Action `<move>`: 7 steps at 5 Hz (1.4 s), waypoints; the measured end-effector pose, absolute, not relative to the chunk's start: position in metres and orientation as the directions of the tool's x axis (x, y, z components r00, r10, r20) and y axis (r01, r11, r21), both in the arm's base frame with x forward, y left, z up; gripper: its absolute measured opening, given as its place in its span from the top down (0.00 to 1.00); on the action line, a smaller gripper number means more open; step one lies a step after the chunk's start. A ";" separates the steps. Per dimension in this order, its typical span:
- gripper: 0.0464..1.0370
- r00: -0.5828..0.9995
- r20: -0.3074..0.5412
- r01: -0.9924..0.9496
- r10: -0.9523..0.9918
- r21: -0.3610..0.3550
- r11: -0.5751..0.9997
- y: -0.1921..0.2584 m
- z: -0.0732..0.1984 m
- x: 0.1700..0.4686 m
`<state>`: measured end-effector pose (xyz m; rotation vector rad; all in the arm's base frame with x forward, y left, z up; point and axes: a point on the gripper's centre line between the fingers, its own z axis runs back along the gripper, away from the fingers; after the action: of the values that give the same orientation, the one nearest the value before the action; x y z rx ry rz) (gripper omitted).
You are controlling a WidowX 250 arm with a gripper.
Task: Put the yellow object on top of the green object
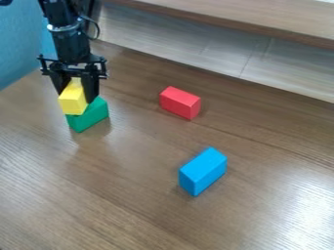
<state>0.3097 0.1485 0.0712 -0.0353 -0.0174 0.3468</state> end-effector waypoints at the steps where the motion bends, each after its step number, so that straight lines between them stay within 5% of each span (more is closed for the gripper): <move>1: 0.38 0.938 0.003 -0.346 0.346 -0.040 0.937 0.149 0.069 0.309; 2: 0.08 0.939 -0.023 -0.344 0.343 -0.011 0.939 0.152 0.062 0.308; 5: 0.04 0.940 -0.016 -0.340 0.340 -0.014 0.940 0.145 0.060 0.312; 7: 0.04 0.944 0.041 -0.327 0.328 -0.022 0.945 0.140 0.088 0.309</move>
<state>0.3085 0.1396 0.0883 -0.0152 -0.0444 0.3340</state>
